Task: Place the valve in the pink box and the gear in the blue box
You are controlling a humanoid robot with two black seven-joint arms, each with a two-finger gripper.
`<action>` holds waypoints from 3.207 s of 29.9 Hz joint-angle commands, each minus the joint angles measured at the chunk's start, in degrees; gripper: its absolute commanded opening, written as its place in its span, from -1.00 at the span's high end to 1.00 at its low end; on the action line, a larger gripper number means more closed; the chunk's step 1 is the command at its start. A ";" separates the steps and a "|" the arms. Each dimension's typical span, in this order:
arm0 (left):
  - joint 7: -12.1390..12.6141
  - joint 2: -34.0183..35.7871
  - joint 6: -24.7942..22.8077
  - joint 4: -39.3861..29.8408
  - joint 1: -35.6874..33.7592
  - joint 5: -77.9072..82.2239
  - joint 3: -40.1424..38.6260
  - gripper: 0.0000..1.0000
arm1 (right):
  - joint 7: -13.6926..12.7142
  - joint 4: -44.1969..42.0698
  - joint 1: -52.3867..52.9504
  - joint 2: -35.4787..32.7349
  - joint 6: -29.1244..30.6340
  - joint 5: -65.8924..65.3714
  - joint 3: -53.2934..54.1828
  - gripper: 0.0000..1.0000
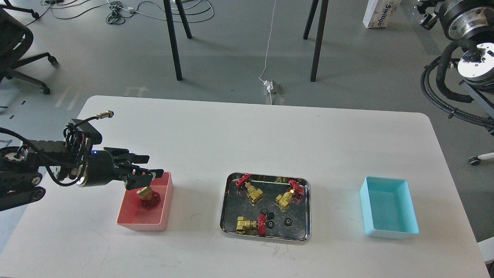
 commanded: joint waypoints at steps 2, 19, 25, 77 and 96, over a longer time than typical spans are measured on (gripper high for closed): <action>0.00 6.59 -8.93 -5.86 0.11 -0.43 -11.34 -0.46 | 1.22 0.65 -0.09 0.72 -0.17 -0.03 0.12 -0.99; 0.00 -12.10 -21.07 4.11 1.08 -66.94 -48.62 -0.57 | 6.77 2.67 9.21 3.19 14.39 -26.27 -32.88 -0.99; 0.00 -21.34 -21.25 15.31 3.27 -69.87 -53.12 -0.64 | 6.50 8.11 14.67 -3.05 32.75 -59.30 -43.47 -0.99; 0.00 -31.19 -26.79 3.00 20.94 -69.43 -60.59 -0.98 | 5.09 8.83 20.65 29.81 39.86 -116.75 -69.66 -0.27; 0.00 -31.19 -26.96 3.00 22.08 -69.43 -60.59 -0.98 | 5.09 7.43 18.98 31.22 39.86 -116.48 -69.84 -0.05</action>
